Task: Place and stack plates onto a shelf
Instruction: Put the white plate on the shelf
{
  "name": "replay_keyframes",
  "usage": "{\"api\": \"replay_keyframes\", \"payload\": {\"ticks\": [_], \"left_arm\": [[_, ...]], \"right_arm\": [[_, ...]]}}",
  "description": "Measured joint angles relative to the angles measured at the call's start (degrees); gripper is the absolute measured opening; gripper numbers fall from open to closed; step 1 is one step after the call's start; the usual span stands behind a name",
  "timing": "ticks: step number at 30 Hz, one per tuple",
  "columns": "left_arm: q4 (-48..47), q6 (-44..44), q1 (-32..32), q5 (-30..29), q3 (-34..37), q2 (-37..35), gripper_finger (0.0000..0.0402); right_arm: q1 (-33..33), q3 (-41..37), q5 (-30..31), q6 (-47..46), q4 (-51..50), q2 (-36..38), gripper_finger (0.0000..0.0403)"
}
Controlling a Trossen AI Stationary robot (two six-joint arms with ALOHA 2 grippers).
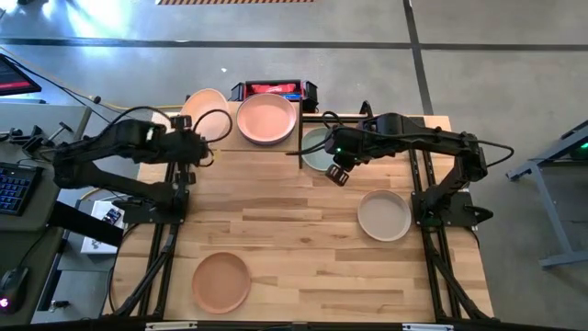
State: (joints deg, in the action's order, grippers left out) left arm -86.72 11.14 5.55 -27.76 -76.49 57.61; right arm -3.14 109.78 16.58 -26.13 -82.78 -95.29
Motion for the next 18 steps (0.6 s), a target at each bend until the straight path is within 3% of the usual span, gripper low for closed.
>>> {"api": "replay_keyframes", "payload": {"ticks": [18], "left_arm": [[0.0, 12.9, 16.5, 4.5, 0.0, 9.1, 0.0001]], "right_arm": [[0.0, 0.0, 0.0, 2.1, -0.1, 0.0, 0.0071]]}}
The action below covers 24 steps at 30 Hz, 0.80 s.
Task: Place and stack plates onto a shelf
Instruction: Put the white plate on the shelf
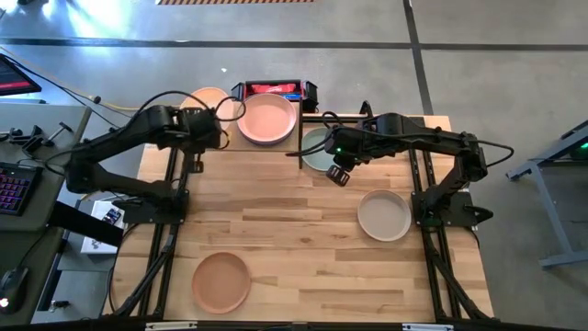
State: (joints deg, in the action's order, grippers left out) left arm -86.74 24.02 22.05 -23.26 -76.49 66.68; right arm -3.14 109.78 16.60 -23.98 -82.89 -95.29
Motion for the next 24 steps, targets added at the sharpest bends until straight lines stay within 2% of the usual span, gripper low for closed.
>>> {"api": "replay_keyframes", "payload": {"ticks": [11, 18, 24], "left_arm": [[0.1, 4.3, 5.2, 0.2, 0.0, 8.0, 0.0001], [-0.6, 4.2, 8.3, -2.5, 0.0, 9.1, 0.0001], [-0.8, 5.8, 10.3, -2.5, 0.0, 10.1, 0.0001]], "right_arm": [[0.0, 0.0, 0.0, 0.0, -0.2, 0.0, 0.0071], [0.1, 0.0, 0.0, 0.0, -0.2, 0.0, 0.0071], [0.2, 0.0, 0.0, 0.0, -0.2, 0.0, 0.0071]]}}
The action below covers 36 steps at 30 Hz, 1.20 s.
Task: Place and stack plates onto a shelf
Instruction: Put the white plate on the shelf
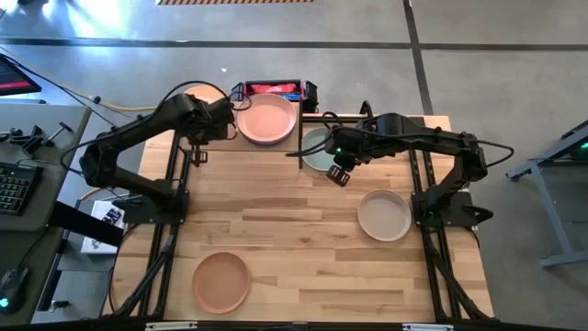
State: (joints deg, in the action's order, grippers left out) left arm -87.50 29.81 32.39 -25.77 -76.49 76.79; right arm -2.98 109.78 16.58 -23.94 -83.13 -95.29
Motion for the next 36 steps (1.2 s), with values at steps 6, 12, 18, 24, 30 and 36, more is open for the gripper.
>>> {"api": "replay_keyframes", "payload": {"ticks": [6, 12, 18, 24, 30, 36], "left_arm": [[0.5, 0.4, 0.4, 0.0, 0.0, 3.1, 0.0001], [0.5, -1.0, 0.4, 0.0, 0.0, 6.5, 0.0001], [0.8, -1.7, 0.2, 1.5, 0.0, 8.3, 0.0001], [2.6, -1.7, 0.1, 4.6, 0.0, 8.3, 0.0001], [4.2, -1.7, 0.1, 5.0, 0.0, 8.3, 0.0001], [5.2, -2.4, 0.2, 7.3, 0.0, 8.3, 0.0001]], "right_arm": [[0.0, 0.0, 0.0, 0.0, 0.0, 0.0, 0.0071], [0.0, 0.0, 0.0, 0.0, 0.0, 0.0, 0.0071], [0.0, 0.0, 0.0, 0.7, 0.0, 0.0, 0.0071], [0.0, 0.0, 0.0, 0.9, 0.0, 0.0, 0.0071], [0.0, 0.0, 0.0, 1.0, 0.0, 0.0, 0.0071], [0.0, 0.0, 0.0, 1.5, 0.0, 0.0, 0.0071]]}}
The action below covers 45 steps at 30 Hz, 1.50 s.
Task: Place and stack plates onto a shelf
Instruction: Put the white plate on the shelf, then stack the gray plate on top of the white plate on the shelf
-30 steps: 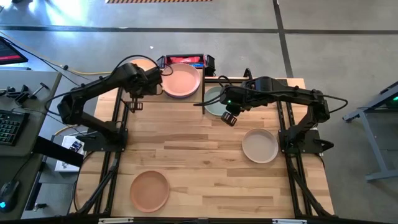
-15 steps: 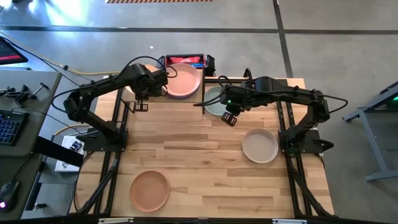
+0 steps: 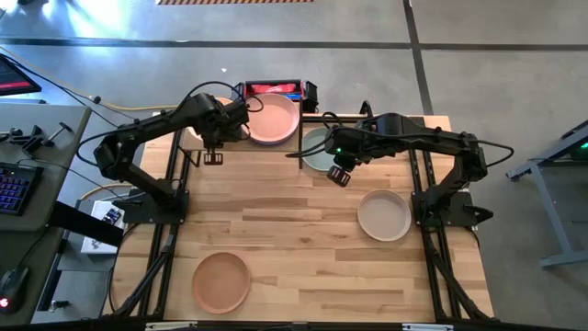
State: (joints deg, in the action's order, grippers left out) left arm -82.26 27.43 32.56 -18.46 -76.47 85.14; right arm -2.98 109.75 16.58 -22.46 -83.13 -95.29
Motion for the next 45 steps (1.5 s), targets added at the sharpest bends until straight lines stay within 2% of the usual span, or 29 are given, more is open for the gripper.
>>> {"api": "replay_keyframes", "payload": {"ticks": [12, 25, 36, 39, 45], "left_arm": [[0.2, -3.3, 0.0, -0.2, 0.0, 0.0, 0.0028], [-2.2, -7.4, 0.0, 1.0, 0.0, 0.0, 0.0087], [-7.2, -13.2, 0.0, 0.8, 0.0, -0.1, 0.0086], [-6.4, -13.4, 0.0, 0.8, 0.0, -1.2, 0.0088], [-4.5, -13.0, 0.0, 0.9, 0.0, -3.5, 0.0088]], "right_arm": [[0.0, 0.0, 0.0, 0.0, 0.0, 0.0, 0.0071], [0.0, 0.0, 0.0, 0.0, -0.1, 0.0, 0.0071], [0.2, 0.0, -1.8, -1.3, -3.8, 0.0, 0.0071], [1.1, 0.0, -2.0, -3.0, -6.9, 0.0, 0.0071], [2.1, 0.0, -0.5, -3.6, -5.8, 0.0, 0.0071]]}}
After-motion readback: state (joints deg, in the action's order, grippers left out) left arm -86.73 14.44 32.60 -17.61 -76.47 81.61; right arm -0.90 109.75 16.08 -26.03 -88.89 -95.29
